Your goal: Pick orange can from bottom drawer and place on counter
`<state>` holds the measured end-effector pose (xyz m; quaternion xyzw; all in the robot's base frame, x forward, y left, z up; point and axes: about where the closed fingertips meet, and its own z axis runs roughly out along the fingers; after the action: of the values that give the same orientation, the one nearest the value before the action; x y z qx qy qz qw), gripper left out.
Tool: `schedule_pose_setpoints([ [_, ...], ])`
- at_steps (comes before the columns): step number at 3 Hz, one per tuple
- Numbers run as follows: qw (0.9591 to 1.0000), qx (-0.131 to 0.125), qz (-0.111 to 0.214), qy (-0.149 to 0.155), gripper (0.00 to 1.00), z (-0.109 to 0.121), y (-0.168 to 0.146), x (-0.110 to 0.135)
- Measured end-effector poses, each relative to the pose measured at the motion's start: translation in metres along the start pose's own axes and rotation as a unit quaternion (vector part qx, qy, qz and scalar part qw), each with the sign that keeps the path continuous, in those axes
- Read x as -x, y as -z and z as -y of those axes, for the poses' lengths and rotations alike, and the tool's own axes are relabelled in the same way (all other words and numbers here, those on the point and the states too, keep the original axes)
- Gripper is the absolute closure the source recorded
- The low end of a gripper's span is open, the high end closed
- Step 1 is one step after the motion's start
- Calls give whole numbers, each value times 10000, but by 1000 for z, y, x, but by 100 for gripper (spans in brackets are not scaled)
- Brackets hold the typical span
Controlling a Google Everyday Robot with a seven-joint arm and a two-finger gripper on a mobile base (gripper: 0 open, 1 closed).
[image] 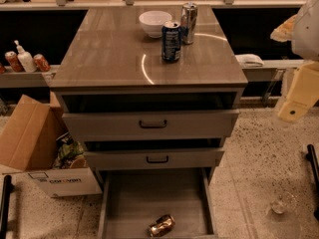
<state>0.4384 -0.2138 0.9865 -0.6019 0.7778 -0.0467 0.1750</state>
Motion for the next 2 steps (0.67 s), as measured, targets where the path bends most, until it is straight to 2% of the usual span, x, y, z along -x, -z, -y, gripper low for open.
schedule_pose_setpoints([
  [1, 10000, 0, 0, 0, 0, 0, 0, 0],
  [2, 9989, 264, 333, 200, 0, -12, -23, 7],
])
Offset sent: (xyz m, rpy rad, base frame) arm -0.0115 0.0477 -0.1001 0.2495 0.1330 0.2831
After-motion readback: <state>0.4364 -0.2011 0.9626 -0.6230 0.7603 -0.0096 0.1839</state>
